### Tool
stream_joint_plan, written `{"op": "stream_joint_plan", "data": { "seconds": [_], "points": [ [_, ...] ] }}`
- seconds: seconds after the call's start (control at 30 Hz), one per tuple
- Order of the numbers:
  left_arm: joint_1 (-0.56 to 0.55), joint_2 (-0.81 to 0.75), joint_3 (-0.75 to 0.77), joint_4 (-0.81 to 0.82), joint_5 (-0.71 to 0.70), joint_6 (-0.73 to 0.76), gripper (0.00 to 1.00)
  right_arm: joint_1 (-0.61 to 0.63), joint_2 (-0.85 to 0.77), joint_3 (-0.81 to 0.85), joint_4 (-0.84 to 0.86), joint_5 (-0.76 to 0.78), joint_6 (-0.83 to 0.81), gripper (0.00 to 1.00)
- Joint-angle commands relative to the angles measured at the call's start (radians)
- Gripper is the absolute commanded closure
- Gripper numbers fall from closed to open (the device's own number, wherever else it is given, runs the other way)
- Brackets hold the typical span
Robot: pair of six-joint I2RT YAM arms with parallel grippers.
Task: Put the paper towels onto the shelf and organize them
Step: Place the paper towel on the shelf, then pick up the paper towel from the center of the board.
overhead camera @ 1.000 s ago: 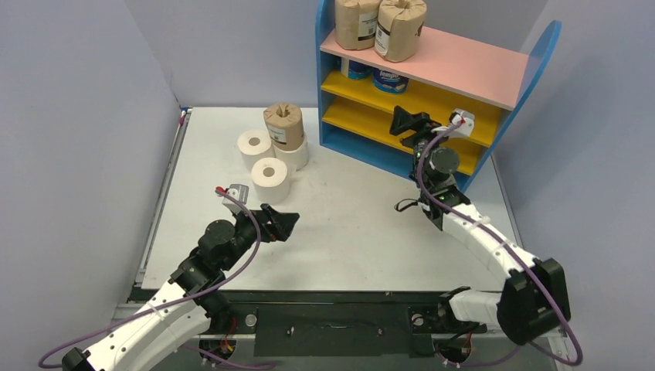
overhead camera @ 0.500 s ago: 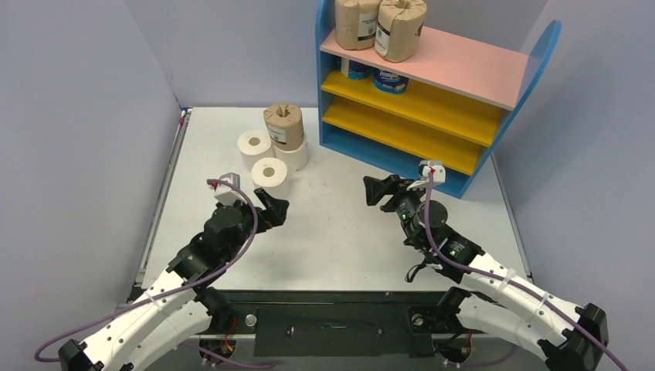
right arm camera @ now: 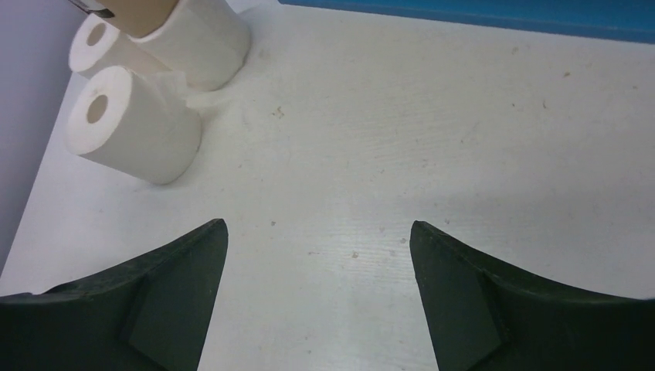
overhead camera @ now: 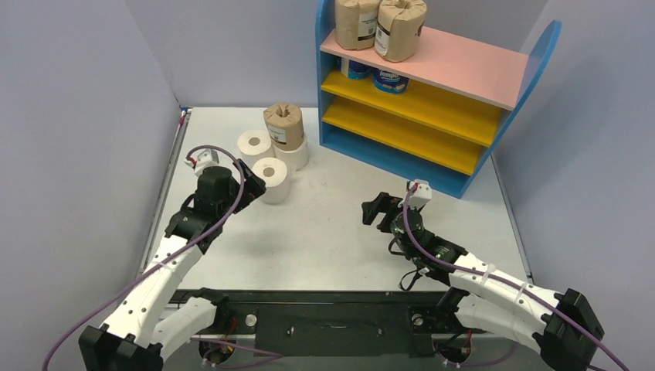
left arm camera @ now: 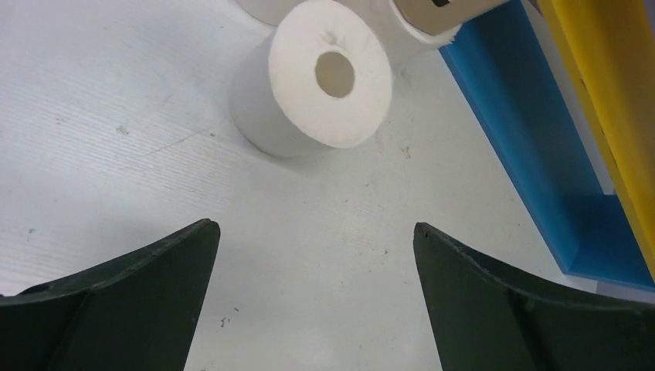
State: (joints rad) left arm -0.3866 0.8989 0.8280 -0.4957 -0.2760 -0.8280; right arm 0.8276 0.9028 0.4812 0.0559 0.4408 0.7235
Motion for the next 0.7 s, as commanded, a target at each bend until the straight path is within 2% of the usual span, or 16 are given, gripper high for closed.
{"op": "stream_joint_plan", "data": {
  "seconds": [0.0,0.23,0.33,0.5,0.67],
  "points": [
    [0.110,0.052,0.080,-0.080,0.100,-0.003,0.04,-0.067,-0.022,-0.063,0.084,-0.052,0.086,0.17],
    [0.139,0.122,0.212,-0.145,0.002,-0.013,0.04,-0.115,-0.047,-0.112,0.076,-0.126,0.052,0.19],
    [0.161,0.119,0.229,-0.124,0.021,-0.026,0.04,-0.115,-0.058,-0.124,0.079,-0.132,0.042,0.19],
    [0.175,0.127,0.216,-0.044,0.046,-0.057,0.04,-0.115,-0.063,-0.134,0.079,-0.132,0.035,0.20],
    [0.182,0.201,0.193,0.121,0.130,-0.054,0.04,-0.115,-0.061,-0.142,0.079,-0.134,0.035,0.20]
  ]
}}
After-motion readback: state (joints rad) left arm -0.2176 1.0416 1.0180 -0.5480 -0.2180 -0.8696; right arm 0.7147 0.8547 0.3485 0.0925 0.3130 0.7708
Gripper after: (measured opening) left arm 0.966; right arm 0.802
